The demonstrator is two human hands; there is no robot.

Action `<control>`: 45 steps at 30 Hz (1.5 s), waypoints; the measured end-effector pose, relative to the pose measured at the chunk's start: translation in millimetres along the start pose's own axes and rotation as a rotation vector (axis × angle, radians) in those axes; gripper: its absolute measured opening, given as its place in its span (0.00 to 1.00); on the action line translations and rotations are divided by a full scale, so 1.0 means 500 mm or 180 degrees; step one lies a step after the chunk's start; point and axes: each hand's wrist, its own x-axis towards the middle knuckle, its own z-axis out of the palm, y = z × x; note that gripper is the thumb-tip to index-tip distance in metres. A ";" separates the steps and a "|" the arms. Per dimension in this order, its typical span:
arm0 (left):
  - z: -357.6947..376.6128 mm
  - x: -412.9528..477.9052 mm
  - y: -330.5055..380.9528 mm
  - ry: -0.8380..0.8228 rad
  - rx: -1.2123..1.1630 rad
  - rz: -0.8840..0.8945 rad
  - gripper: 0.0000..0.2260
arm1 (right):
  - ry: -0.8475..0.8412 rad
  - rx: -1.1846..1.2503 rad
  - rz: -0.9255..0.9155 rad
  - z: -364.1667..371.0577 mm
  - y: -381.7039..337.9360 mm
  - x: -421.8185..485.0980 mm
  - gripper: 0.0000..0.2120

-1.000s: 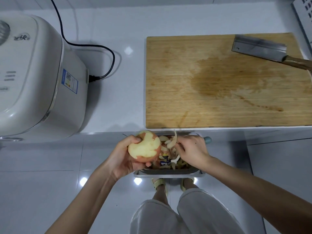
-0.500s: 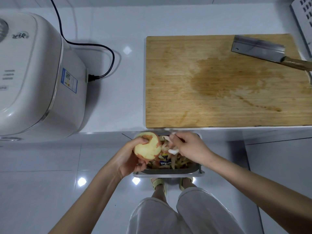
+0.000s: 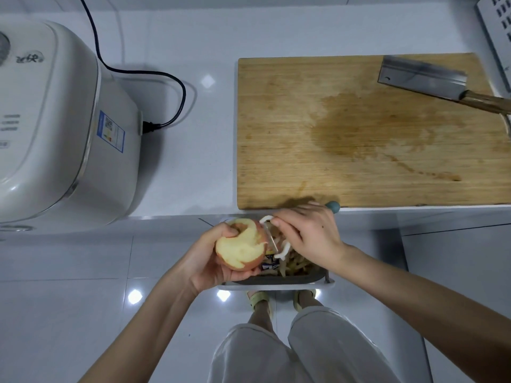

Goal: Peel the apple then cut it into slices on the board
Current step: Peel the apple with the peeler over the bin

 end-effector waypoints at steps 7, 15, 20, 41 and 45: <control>0.004 -0.010 0.043 -0.0326 0.0067 0.0177 0.35 | -0.1128 -0.0207 0.1015 0.013 -0.004 -0.020 0.17; -0.009 0.013 0.015 0.0377 0.0329 0.0079 0.28 | -0.0274 0.0290 0.1174 -0.032 -0.056 0.008 0.15; 0.013 0.019 0.001 0.0414 0.0552 0.0241 0.19 | 0.0049 -0.0260 0.0088 -0.019 -0.065 0.025 0.14; -0.005 0.008 0.024 0.0123 -0.0096 0.0144 0.28 | -0.2379 0.1168 0.3116 0.002 -0.007 -0.006 0.17; -0.007 0.015 0.011 0.0264 -0.0500 0.0072 0.29 | -0.2688 0.2842 0.4348 -0.027 -0.012 0.006 0.11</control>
